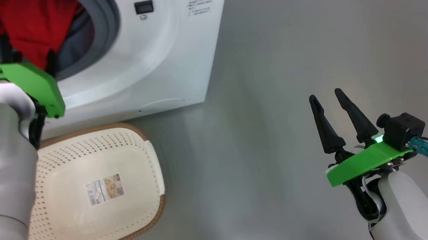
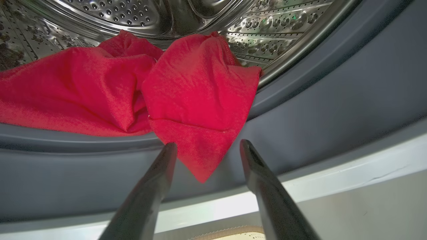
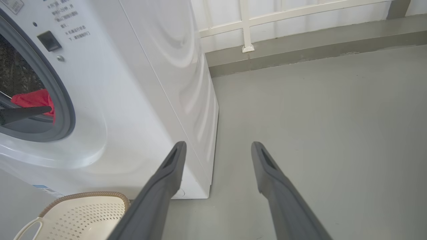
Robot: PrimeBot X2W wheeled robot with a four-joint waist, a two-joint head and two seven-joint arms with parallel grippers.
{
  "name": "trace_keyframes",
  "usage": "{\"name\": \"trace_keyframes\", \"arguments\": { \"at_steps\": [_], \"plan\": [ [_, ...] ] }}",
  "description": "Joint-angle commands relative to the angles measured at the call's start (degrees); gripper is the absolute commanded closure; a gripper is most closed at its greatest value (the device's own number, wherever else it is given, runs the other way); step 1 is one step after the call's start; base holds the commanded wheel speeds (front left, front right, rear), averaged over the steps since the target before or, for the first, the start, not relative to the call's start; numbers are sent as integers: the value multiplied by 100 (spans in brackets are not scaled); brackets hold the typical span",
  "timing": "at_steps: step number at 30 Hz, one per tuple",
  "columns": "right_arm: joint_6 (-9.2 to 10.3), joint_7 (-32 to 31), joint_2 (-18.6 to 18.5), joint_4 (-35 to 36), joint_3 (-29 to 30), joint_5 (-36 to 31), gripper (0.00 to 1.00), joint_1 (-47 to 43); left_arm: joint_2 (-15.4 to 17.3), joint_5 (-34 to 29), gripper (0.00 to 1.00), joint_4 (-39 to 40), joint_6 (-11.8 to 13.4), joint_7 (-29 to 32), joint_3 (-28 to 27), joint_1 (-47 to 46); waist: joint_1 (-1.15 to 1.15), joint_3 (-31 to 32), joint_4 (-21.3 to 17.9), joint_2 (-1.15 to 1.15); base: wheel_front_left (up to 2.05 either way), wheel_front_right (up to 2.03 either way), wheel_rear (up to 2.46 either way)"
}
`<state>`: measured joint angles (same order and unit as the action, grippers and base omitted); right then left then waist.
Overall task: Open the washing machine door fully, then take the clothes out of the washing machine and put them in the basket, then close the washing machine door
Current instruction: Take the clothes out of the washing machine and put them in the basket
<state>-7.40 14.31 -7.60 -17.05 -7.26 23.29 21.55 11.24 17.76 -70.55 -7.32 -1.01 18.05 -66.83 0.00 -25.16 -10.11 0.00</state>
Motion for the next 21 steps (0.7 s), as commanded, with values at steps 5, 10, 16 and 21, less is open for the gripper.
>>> {"name": "trace_keyframes", "arguments": {
  "at_steps": [5, 10, 16, 21],
  "plan": [
    [-9, 69, 57, 176, -150, 3, 0, 102, 383, -31, 0, -54, -16, -4, 63, -450, 0, -401, -201, 0, 0, 0, 0],
    [-9, 69, 66, 194, -130, 8, 0, 187, 429, -2, 0, -144, -16, 13, 166, -654, 0, -555, -230, 0, 0, 0, 0],
    [-9, 69, 72, 204, -142, -5, 0, 279, 489, 30, 0, -229, -13, 27, 233, -780, 0, -635, -243, 0, 0, 0, 0],
    [-9, 69, 86, 212, -167, -12, 0, 324, 503, 47, 19, -274, 19, 15, 270, -783, 0, -626, -246, 0, 0, 0, 0]
  ]
}}
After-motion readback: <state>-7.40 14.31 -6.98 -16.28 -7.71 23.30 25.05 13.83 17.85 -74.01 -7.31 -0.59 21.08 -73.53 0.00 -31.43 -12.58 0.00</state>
